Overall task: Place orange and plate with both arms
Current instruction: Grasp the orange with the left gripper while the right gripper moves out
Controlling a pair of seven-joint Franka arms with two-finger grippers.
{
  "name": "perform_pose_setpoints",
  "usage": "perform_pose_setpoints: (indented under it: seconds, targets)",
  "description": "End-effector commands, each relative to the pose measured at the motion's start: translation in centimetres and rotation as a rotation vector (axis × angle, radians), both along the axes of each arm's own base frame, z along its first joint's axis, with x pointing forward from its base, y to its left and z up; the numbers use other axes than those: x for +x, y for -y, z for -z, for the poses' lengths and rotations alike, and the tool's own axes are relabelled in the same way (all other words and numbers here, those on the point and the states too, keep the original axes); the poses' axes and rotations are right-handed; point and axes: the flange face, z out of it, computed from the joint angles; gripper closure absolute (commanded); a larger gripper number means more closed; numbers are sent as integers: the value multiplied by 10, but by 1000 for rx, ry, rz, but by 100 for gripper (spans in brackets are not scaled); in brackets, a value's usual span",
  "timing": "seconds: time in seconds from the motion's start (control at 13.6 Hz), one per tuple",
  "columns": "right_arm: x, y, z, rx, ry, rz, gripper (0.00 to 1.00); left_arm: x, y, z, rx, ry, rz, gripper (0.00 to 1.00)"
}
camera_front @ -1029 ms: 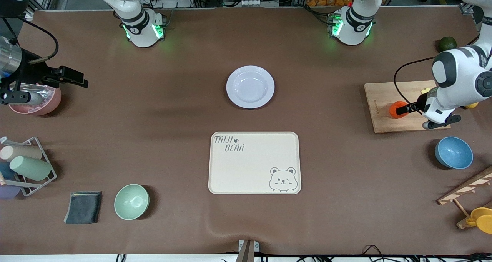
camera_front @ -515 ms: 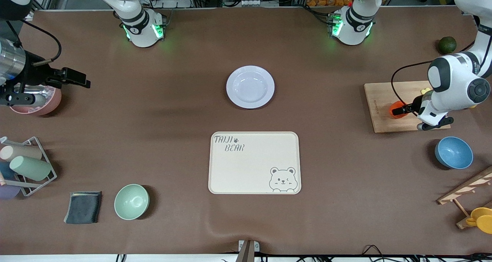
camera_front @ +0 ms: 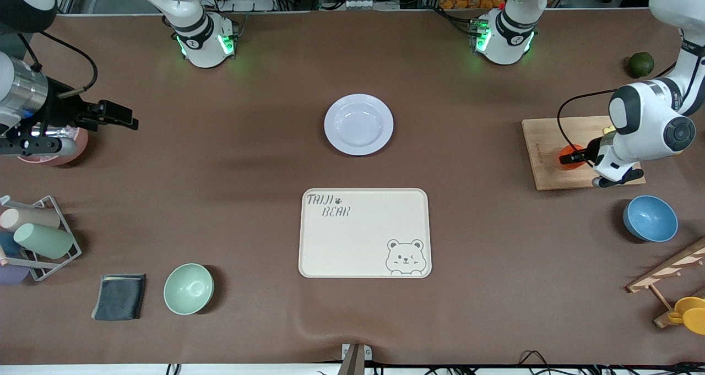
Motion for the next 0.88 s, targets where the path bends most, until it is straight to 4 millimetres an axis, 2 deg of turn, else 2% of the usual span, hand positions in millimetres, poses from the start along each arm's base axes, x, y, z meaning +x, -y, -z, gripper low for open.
perform_pose_setpoints:
  seconds: [0.0, 0.07, 0.22, 0.37, 0.59, 0.66, 0.81]
  targets:
    - [7, -19, 9, 7, 2, -18, 0, 12, 14, -23, 17, 17, 7, 83]
    - [9, -24, 13, 7, 2, -25, 0, 21, 25, -40, 25, 17, 8, 87]
    - [14, -28, 20, 11, 3, -25, 0, 44, 62, -79, 27, 17, 54, 95]
    - [16, -46, 26, 122, -18, -21, 0, 69, 105, -112, 19, 51, 118, 95]
    - [16, -68, 32, 190, -37, -35, 0, 89, 202, -143, -17, 124, 194, 95]
    - [17, -70, 35, 189, -48, -36, 0, 90, 242, -142, -39, 128, 214, 95]
    - [15, -60, 60, 189, -97, -23, 0, 81, 328, -134, -58, 128, 202, 95]
